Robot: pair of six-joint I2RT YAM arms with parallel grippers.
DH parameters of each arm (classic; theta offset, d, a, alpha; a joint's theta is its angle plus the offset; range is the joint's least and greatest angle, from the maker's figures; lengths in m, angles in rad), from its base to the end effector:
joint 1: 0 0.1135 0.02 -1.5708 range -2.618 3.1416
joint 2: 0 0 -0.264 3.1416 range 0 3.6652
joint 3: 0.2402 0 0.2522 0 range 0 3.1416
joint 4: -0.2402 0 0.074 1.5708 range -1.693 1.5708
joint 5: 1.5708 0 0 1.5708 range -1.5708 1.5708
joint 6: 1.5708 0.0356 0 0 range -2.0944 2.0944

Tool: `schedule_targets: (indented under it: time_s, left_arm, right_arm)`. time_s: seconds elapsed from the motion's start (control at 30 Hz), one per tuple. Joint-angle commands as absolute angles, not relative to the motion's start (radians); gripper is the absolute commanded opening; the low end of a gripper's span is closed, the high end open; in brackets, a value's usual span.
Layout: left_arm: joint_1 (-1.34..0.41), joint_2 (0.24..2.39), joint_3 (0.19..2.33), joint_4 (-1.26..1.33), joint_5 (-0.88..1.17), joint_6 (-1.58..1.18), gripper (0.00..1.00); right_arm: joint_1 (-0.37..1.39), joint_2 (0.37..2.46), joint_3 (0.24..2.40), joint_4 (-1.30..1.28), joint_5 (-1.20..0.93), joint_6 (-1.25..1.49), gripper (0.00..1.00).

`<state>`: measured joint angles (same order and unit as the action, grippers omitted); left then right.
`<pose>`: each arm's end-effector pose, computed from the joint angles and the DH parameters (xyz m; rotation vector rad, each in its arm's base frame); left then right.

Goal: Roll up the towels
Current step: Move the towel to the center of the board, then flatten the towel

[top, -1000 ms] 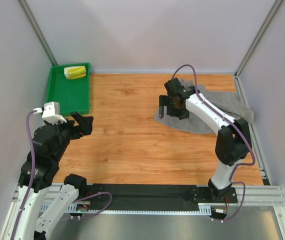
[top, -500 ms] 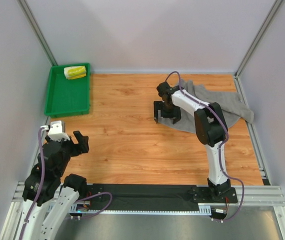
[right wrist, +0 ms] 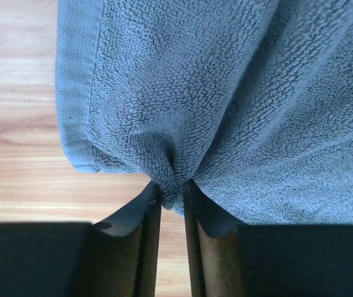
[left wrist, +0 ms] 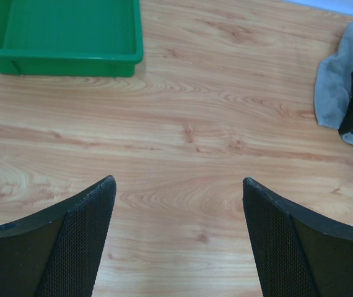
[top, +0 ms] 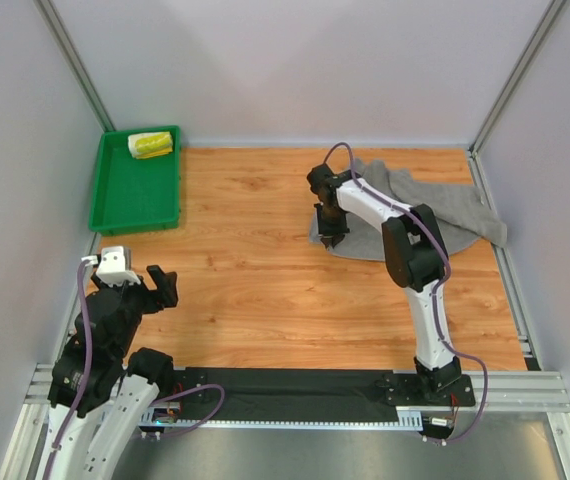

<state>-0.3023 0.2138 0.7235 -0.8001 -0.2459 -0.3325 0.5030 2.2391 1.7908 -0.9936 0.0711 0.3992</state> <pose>0.0508 -0.0068 0.3103 -0.1982 1.8470 -0.2128 0.3906 0.2120 0.1600 -0.1485 2.9910 -0.0116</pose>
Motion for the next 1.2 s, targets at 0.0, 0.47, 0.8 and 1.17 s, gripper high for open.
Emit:
schedule_targets:
  time_s: [0.0,0.47,0.8,1.17]
  left_arm:
    - [-0.301,0.192,0.718,-0.759,-0.253,-0.295,0.88]
    - [-0.301,0.410,0.839,-0.834,-0.198,-0.340,0.90]
    - [-0.321,0.736,0.820,-0.948,-0.023,-0.658,0.77]
    - [-0.477,0.925,0.651,-0.824,-0.049,-0.850,0.79]
  right_arm:
    - [0.661,2.289,1.763,-0.927,-0.050,0.387,0.14]
    - [0.893,1.932,1.755,-0.891,-0.109,0.449,0.88]
    - [0.493,1.611,1.441,-0.962,0.053,0.407,0.91]
    - [0.181,1.768,1.400,-0.966,0.152,0.374,0.94]
